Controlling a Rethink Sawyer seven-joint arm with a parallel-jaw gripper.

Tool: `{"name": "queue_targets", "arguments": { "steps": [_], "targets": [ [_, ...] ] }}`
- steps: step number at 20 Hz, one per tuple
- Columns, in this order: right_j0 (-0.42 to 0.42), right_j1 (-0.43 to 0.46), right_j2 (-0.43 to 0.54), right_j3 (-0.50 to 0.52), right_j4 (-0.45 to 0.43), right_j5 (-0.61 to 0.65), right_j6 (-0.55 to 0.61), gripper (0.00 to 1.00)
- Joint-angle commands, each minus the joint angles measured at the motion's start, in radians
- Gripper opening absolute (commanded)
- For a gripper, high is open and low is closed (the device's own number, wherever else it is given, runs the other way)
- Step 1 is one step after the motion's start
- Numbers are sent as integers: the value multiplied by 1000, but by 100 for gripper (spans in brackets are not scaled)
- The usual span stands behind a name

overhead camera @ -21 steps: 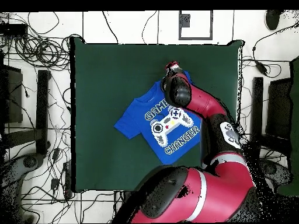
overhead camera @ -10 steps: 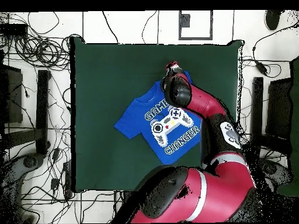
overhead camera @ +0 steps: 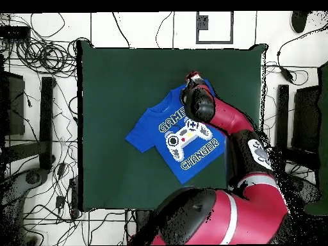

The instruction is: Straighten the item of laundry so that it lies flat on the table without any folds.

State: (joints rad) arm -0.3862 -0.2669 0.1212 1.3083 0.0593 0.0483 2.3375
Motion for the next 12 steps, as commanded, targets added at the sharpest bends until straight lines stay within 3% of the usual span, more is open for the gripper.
{"name": "queue_targets", "arguments": {
  "steps": [1,12],
  "targets": [
    [-18,-96,87,208,-16,107,79,100],
    [-10,-111,82,228,0,104,82,100]
  ]
}}
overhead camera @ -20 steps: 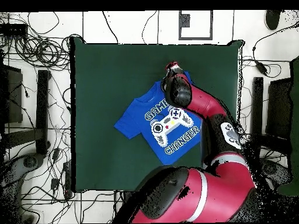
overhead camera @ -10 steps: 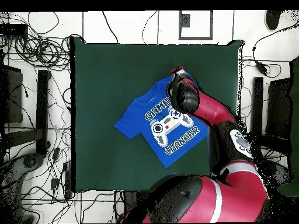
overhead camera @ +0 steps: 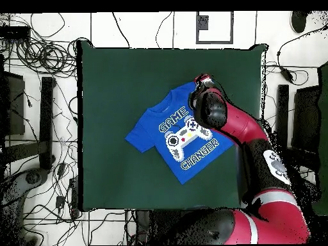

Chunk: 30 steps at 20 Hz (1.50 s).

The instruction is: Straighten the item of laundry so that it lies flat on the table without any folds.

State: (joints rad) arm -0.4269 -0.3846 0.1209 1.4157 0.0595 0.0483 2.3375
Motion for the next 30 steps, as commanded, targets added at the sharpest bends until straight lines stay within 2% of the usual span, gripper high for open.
{"name": "queue_targets", "arguments": {
  "steps": [1,13,30],
  "targets": [
    [34,12,81,118,2,100,85,100],
    [59,60,65,81,6,60,97,100],
    [42,90,50,67,-13,44,79,100]
  ]
}}
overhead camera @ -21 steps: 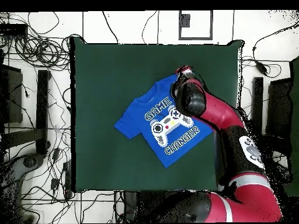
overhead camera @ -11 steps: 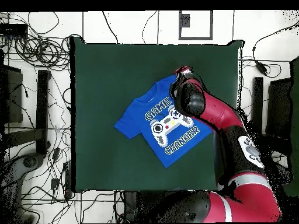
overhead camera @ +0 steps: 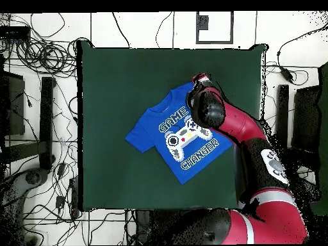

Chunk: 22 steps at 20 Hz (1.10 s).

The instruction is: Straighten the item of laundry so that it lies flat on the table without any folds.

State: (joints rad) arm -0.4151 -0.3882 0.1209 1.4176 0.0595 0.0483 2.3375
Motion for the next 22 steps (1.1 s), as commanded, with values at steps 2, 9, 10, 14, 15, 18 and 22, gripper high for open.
{"name": "queue_targets", "arguments": {
  "steps": [2,9,10,14,15,18,22],
  "targets": [
    [32,102,48,59,-14,38,78,100],
    [37,133,36,31,-21,23,68,100],
    [35,133,37,30,-24,24,65,100],
    [27,152,37,12,-31,20,53,100],
    [26,153,36,10,-31,20,53,100],
    [26,152,28,6,-28,28,52,100],
    [31,149,14,-8,-22,45,49,100]
  ]
}}
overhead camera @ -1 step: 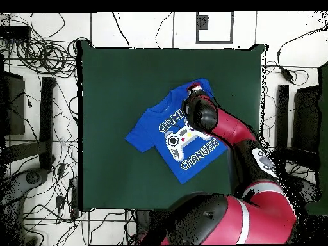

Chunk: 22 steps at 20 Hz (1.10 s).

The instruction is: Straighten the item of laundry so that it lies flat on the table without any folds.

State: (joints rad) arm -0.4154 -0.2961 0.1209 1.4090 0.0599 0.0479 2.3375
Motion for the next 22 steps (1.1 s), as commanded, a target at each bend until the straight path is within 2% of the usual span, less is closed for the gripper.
{"name": "queue_targets", "arguments": {
  "steps": [1,6,14,22],
  "targets": [
    [31,57,13,-2,-22,48,48,100],
    [32,71,8,-37,-13,64,43,100],
    [34,156,-1,-153,-7,68,24,100],
    [37,60,-3,-92,-7,144,41,100]
  ]
}}
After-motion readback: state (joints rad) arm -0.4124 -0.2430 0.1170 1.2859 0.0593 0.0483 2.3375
